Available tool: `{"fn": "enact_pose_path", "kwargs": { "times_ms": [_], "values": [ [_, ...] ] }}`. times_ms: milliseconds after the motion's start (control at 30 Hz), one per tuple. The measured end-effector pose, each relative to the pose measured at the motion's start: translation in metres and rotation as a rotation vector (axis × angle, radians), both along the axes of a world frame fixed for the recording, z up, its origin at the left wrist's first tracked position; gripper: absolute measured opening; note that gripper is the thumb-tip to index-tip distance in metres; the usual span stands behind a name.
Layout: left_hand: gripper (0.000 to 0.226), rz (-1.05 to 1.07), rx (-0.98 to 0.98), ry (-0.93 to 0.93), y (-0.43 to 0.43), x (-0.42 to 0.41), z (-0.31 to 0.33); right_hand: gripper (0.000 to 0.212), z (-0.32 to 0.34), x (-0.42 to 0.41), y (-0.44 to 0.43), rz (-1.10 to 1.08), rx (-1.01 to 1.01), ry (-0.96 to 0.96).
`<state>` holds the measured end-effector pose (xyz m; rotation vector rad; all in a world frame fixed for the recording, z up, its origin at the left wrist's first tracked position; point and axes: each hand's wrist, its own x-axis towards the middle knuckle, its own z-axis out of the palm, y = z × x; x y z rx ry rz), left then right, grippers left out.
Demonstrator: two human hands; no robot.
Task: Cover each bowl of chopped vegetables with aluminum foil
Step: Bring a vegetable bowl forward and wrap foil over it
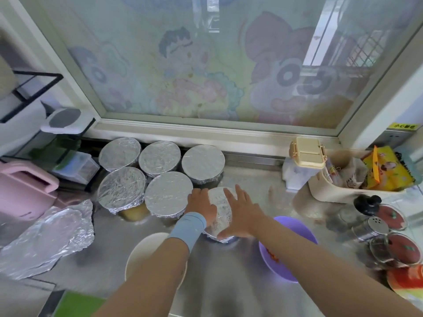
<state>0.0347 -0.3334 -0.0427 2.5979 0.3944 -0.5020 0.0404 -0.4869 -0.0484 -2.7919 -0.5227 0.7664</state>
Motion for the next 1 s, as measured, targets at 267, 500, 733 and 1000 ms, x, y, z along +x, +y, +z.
{"fn": "enact_pose_path", "kwargs": {
  "times_ms": [267,500,733,1000],
  "values": [
    [0.060,0.096,-0.152,0.066,0.008,-0.005,-0.008,0.135,-0.018,-0.010,-0.002,0.014,-0.131,-0.127],
    [0.065,0.092,-0.381,0.038,-0.017,0.017,-0.007,0.127,-0.018,0.020,-0.037,-0.103,-0.168,-0.172],
    [0.054,0.208,-0.564,-0.006,-0.042,0.053,-0.015,0.094,-0.013,0.056,-0.067,-0.218,-0.165,-0.273],
    [0.056,0.285,-0.594,0.016,-0.052,0.090,-0.020,0.072,-0.025,0.094,-0.077,-0.331,-0.033,-0.227]
  ]
}}
